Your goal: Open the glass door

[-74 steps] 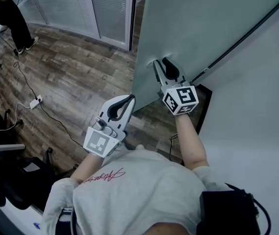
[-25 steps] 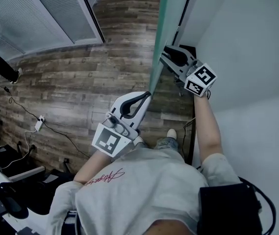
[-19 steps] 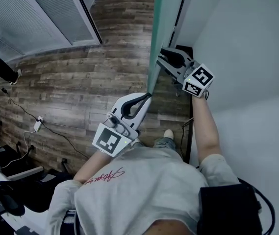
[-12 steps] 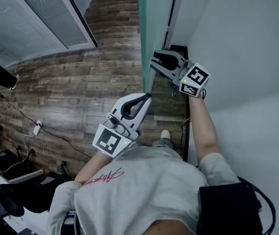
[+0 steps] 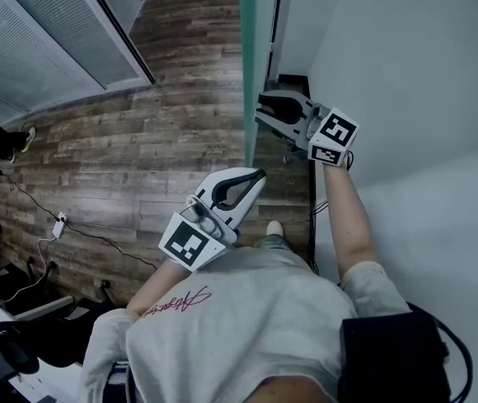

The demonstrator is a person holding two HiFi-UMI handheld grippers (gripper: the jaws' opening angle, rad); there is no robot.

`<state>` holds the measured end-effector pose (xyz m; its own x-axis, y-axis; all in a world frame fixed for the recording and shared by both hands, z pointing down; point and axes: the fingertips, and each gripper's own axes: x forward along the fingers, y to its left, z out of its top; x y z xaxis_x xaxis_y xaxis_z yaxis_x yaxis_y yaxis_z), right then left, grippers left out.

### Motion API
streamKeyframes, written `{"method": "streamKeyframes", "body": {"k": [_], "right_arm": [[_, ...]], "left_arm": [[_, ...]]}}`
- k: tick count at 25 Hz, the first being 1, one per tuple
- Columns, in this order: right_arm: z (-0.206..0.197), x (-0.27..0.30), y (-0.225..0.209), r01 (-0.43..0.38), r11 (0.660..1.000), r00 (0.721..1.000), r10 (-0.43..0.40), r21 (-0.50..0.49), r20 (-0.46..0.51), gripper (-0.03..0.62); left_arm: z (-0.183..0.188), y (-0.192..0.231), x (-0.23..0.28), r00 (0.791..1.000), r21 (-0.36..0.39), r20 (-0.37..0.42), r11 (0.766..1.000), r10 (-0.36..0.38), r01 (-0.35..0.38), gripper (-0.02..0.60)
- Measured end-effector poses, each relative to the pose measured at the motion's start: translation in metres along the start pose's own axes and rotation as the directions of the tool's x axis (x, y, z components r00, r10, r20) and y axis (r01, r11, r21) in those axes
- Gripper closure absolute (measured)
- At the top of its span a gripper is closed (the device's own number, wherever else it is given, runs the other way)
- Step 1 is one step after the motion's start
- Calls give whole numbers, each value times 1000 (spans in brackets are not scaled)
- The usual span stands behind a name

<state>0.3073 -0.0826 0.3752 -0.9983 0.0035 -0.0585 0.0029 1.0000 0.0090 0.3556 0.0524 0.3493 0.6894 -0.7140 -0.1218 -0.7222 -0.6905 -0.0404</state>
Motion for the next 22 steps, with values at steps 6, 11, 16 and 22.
{"method": "streamKeyframes", "body": {"k": [6, 11, 16, 22], "right_arm": [[0, -27, -2, 1, 1000, 1000, -1, 0, -19, 480], [1, -51, -6, -9, 1000, 1000, 9, 16, -3, 480], [3, -71, -7, -7, 1000, 1000, 7, 24, 8, 480], [2, -96, -17, 10, 1000, 1000, -10, 26, 9, 479]], "left_arm": [[-4, -20, 19, 997, -11, -12, 997, -75, 75, 565], [-10, -29, 30, 994, -14, -37, 995, -103, 103, 565], [-8, -38, 43, 991, -24, -31, 991, -132, 131, 565], [-9, -51, 66, 985, -20, -33, 985, -169, 168, 565]]}}
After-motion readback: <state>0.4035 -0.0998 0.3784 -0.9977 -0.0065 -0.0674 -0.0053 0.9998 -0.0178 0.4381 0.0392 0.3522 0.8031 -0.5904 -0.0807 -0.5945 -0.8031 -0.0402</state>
